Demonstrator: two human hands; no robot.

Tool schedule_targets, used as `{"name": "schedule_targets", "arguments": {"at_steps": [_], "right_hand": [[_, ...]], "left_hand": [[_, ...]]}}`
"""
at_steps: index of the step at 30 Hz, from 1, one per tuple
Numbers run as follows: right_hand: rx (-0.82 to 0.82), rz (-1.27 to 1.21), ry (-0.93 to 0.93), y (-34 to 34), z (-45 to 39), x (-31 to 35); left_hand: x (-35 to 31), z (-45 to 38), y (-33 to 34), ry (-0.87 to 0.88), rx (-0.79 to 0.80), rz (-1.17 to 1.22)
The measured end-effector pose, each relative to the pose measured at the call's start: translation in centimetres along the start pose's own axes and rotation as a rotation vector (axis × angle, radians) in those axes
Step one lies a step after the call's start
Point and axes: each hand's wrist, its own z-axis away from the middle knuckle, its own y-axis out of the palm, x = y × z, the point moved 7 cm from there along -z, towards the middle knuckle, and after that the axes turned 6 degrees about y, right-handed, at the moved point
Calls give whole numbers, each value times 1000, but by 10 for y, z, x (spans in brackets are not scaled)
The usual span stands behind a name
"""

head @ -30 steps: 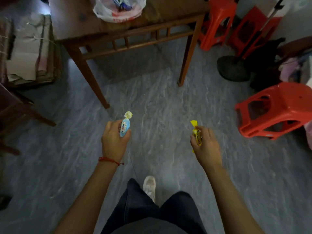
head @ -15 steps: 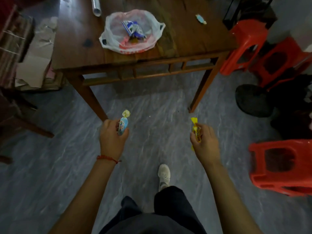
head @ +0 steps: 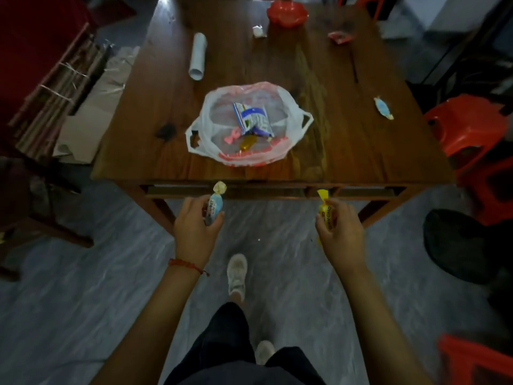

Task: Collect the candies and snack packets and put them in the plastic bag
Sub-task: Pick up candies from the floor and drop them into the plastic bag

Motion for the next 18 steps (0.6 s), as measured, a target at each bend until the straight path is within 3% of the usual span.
{"name": "schedule_targets", "arguments": {"at_steps": [10, 14, 18], "right_hand": [[-11, 0, -30, 62, -149, 54], [13, -19, -4, 75, -181, 60], [47, -21, -4, 86, -209, 61]], "left_hand": [[31, -182, 48, 5, 29, -10], [45, -215, 73, -80, 83, -53], [47, -226, 90, -19, 51, -56]]}}
